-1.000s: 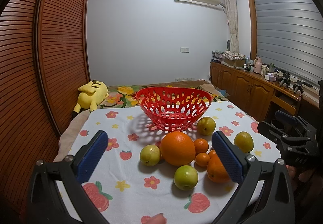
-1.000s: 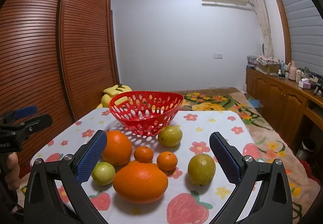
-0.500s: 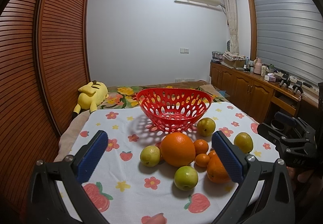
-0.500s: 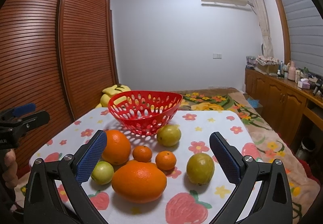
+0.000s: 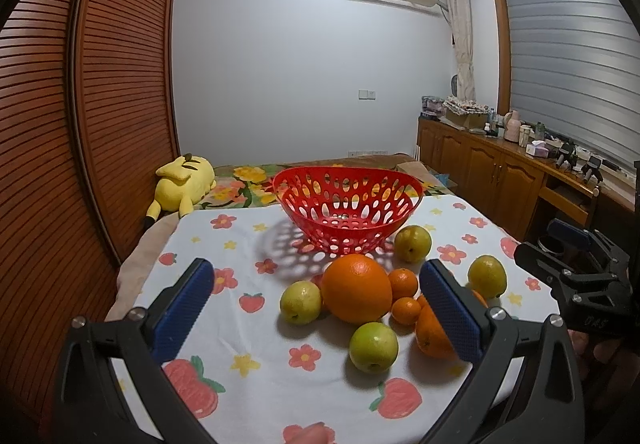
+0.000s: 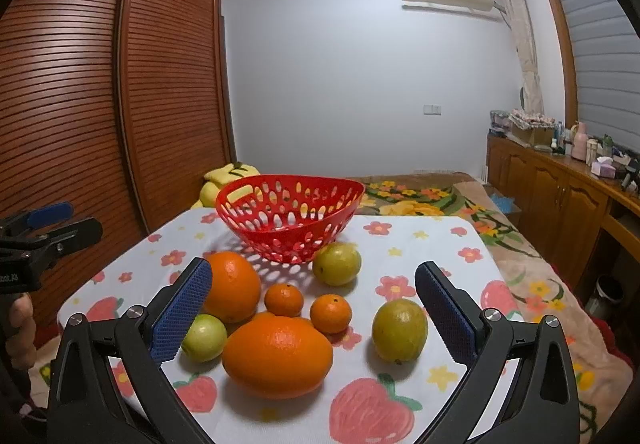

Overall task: Organize fruits
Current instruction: 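Reach the left tool to the green apple and the right tool to the large orange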

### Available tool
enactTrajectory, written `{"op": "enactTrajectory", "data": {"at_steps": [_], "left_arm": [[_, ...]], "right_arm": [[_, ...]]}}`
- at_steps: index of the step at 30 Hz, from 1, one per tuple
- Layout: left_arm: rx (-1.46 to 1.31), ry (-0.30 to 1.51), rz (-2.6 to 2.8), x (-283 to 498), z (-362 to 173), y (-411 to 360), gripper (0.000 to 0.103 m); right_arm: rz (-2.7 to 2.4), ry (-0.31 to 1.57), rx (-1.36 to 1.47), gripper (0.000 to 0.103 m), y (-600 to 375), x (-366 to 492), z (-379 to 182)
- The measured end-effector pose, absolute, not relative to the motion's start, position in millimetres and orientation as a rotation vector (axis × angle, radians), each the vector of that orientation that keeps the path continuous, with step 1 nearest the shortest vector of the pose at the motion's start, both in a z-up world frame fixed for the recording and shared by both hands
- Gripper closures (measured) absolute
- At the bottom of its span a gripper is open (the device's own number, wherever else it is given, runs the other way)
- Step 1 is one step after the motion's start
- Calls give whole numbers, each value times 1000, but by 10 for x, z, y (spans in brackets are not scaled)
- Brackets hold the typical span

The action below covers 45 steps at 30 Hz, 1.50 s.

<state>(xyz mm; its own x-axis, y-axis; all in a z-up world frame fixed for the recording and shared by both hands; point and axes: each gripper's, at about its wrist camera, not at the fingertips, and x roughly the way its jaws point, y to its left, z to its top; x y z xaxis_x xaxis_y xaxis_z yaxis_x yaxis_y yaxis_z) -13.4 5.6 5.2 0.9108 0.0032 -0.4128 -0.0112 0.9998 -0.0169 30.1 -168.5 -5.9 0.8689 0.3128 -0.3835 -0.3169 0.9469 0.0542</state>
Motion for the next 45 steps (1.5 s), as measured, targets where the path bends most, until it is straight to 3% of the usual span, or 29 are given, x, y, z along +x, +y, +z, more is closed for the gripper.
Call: {"op": "enactTrajectory", "data": {"at_steps": [19,45], "left_arm": [[-33,567,-72,115,-544,63,0],[-90,706,-143,357,-974,79,10]], "right_arm": [[360,541,-39,0,-1598,479,-436],[495,751,-36,0,-1315,759,-889]]}}
